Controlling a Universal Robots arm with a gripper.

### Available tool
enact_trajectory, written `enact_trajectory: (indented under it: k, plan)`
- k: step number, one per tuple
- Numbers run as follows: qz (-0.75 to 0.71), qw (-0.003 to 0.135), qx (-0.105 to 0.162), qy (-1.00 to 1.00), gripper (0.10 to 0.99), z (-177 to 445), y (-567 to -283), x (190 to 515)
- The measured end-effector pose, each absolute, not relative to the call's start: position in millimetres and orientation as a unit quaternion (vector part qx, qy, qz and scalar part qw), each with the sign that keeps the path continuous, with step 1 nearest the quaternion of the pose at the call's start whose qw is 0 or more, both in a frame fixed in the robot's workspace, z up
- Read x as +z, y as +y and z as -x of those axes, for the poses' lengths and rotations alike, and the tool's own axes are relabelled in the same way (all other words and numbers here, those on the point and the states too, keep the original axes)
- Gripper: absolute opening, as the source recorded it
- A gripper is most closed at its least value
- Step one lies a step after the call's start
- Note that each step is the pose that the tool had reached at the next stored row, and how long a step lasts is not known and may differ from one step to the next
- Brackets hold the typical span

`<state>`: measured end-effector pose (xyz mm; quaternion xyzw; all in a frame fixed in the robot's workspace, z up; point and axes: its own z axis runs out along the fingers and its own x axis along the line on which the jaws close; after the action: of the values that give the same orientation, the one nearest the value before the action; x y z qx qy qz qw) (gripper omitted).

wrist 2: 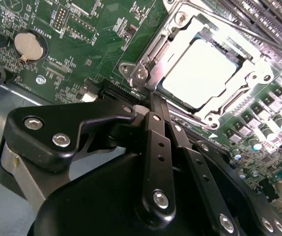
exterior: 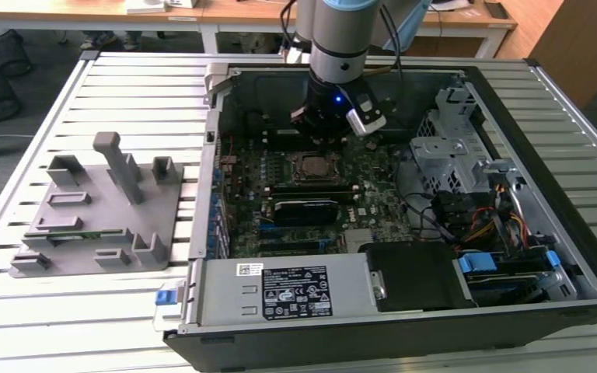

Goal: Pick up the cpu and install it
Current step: 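Install the first cpu locking lever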

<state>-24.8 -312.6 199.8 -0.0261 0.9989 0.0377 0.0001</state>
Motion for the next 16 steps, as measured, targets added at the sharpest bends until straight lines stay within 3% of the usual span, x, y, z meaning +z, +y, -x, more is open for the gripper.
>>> enact_trajectory:
  k: [12, 16]
  plan:
    - [0.026, 0.000, 0.029, 0.999, 0.106, 24.4, -311.0, 193.9]
    - [0.026, 0.000, 0.039, 0.999, 0.106, 24.8, -311.7, 194.5]
